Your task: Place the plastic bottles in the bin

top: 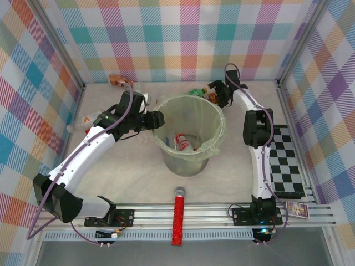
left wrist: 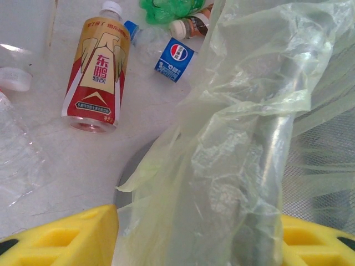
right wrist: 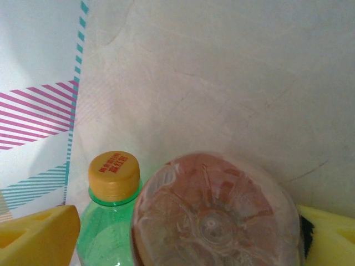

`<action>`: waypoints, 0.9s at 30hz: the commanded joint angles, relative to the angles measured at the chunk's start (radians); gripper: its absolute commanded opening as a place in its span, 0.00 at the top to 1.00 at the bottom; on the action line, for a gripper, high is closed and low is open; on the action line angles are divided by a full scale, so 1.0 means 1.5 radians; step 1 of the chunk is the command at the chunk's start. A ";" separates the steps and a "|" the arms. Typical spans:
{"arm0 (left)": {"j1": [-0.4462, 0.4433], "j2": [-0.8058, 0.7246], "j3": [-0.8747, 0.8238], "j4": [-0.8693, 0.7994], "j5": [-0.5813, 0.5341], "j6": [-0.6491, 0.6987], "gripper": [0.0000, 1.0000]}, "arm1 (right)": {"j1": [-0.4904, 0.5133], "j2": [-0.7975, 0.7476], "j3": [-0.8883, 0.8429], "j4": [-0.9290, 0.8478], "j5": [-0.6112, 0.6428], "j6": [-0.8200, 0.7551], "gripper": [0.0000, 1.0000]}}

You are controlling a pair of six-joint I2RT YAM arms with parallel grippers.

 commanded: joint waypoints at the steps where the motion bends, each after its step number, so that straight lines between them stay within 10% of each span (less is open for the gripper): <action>1: 0.011 -0.011 0.007 -0.035 -0.024 0.019 0.43 | 0.007 0.022 0.015 -0.025 0.014 0.011 0.13; 27: 0.013 -0.024 0.004 -0.018 -0.011 0.022 0.43 | -0.057 -0.188 -0.120 -0.042 0.047 -0.061 0.45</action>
